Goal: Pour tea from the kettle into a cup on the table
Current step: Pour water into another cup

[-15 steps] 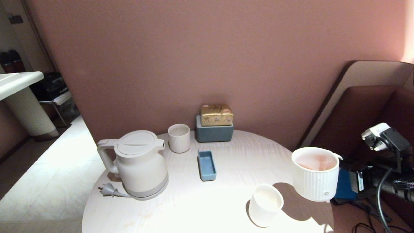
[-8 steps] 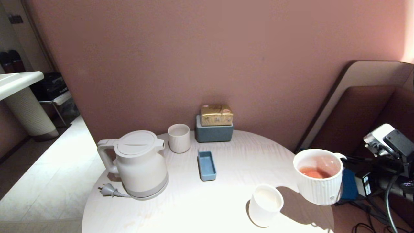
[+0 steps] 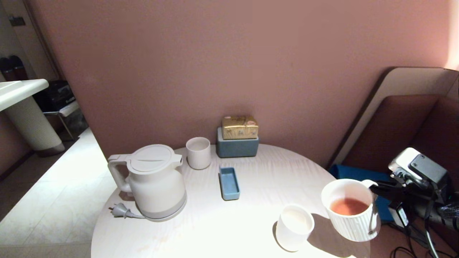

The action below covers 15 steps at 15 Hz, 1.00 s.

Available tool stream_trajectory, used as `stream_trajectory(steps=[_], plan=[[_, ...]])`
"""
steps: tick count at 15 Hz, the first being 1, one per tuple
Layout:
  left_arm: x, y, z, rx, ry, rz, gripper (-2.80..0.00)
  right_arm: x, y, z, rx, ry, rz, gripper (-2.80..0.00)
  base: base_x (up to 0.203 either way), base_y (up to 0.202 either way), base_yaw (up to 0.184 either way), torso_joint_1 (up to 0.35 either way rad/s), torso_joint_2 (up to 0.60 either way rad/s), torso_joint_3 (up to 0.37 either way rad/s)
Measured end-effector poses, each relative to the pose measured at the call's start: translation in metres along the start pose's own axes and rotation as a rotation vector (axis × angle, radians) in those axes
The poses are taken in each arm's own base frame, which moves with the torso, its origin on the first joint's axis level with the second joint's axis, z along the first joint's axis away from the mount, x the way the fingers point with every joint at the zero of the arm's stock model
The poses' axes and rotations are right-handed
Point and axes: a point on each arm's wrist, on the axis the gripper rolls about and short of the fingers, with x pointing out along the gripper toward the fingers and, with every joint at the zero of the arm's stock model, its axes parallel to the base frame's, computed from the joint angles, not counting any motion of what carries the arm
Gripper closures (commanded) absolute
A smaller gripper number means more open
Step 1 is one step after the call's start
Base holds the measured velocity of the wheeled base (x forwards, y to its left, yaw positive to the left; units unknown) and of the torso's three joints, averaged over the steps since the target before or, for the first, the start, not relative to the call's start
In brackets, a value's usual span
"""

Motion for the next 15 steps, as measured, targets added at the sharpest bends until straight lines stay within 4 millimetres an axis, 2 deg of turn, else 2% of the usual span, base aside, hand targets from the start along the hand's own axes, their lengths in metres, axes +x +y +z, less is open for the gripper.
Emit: stream_trajectory(steps=[10, 15], plan=[[0.0, 0.0, 0.0, 0.0, 0.001, 0.0, 0.0, 0.018, -0.009, 0.007, -0.191, 0.011, 0.004, 0.0, 0.0, 0.0, 0.0, 0.0, 0.0, 0.0], [0.0, 0.0, 0.0, 0.0, 0.0, 0.0, 0.0, 0.025, -0.01, 0.021, -0.244, -0.004, -0.012, 0.0, 0.0, 0.0, 0.0, 0.0, 0.0, 0.0]])
